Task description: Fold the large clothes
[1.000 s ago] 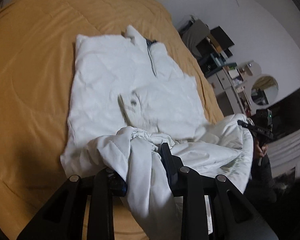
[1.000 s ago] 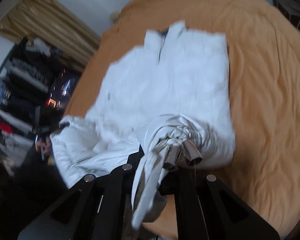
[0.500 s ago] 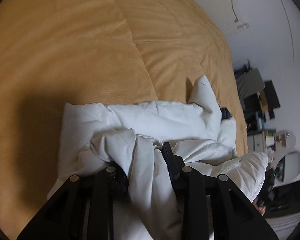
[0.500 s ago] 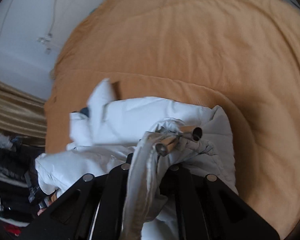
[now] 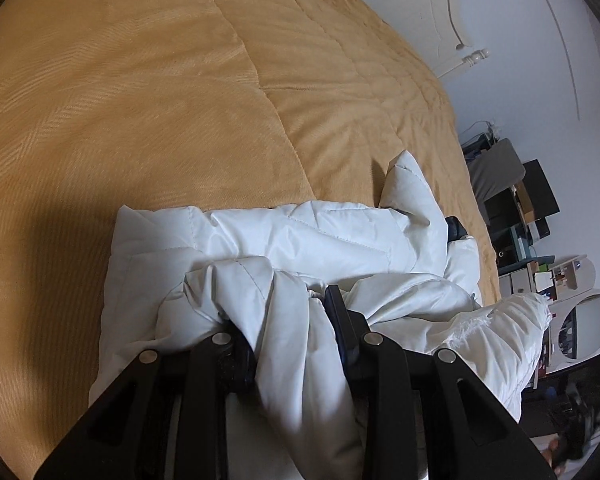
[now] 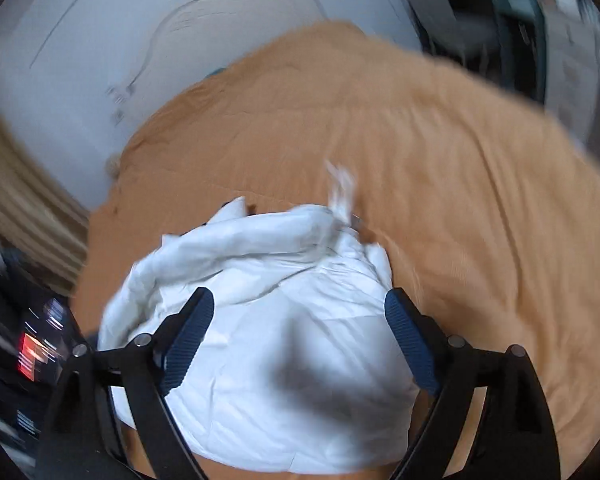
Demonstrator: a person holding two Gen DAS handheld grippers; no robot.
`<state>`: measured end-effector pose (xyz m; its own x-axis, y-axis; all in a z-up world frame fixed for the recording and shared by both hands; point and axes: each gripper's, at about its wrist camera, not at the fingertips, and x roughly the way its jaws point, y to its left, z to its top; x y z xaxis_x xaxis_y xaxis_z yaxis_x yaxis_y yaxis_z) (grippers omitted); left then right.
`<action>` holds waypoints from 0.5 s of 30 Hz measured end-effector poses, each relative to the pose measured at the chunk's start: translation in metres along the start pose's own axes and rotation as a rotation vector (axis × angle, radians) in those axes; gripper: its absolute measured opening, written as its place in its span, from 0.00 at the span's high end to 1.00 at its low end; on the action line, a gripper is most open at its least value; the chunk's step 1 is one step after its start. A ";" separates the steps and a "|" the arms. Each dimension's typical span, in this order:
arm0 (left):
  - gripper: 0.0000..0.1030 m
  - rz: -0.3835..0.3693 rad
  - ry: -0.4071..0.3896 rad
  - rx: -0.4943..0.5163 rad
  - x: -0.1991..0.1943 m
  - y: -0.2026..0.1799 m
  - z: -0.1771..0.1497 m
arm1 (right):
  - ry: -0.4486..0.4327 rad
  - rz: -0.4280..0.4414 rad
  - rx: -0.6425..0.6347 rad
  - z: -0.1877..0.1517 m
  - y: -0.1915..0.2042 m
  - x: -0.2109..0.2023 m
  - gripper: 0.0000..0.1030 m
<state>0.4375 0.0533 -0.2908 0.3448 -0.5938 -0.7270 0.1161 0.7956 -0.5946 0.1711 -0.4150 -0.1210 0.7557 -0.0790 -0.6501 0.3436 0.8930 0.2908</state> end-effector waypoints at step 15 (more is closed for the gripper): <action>0.58 0.012 0.027 0.004 -0.096 -0.013 0.005 | 0.227 -0.157 -0.356 -0.094 0.093 0.128 0.00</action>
<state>0.4076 0.1003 -0.2118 0.3206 -0.5871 -0.7433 0.1158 0.8031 -0.5844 0.2470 -0.3001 -0.2429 0.5542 -0.1621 -0.8164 0.2008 0.9779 -0.0579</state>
